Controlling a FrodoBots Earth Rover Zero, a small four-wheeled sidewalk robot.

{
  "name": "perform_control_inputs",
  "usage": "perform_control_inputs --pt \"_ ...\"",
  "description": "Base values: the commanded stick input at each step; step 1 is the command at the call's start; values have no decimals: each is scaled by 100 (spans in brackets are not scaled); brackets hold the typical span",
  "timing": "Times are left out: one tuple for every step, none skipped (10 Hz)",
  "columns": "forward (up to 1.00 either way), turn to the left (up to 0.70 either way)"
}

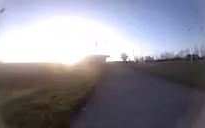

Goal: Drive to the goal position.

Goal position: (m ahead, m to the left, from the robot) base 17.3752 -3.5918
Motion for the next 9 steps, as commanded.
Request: perform_control_inputs --pt "100 -40" --pt "100 -40" --pt "100 -37" --pt "100 -31" --pt "100 -25" --pt "100 -19" --pt "100 -13" --pt "100 -7" --pt "100 -1"
